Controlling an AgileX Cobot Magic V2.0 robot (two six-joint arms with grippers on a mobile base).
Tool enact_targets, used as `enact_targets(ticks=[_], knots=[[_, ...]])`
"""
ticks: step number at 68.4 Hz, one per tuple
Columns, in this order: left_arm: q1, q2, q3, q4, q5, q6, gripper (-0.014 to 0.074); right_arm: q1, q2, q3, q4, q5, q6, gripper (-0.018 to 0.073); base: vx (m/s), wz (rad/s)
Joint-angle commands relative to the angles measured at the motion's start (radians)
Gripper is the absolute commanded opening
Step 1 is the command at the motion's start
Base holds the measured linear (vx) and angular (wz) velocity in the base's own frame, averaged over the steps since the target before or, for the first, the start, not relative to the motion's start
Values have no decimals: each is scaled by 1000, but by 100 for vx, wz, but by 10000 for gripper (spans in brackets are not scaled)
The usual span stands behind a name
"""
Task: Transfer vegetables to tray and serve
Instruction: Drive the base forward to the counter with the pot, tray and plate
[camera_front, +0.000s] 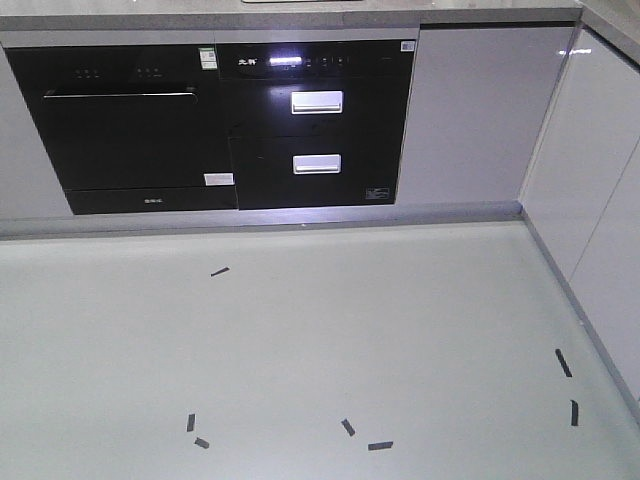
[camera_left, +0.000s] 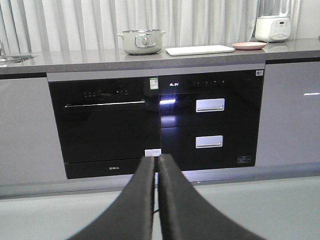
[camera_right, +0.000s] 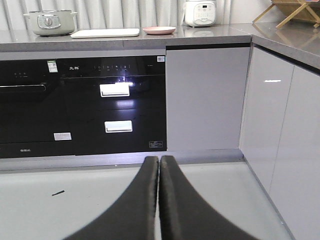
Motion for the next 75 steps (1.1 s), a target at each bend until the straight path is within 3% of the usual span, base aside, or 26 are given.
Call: enact_targets(ticks=[1, 75], knots=[[-8, -14, 20, -1, -70, -8, 3, 2, -8, 16, -4, -74, 0, -8, 10, 4], [-8, -14, 20, -1, -70, -8, 3, 2, -8, 16, -4, -74, 0, -8, 15, 5]])
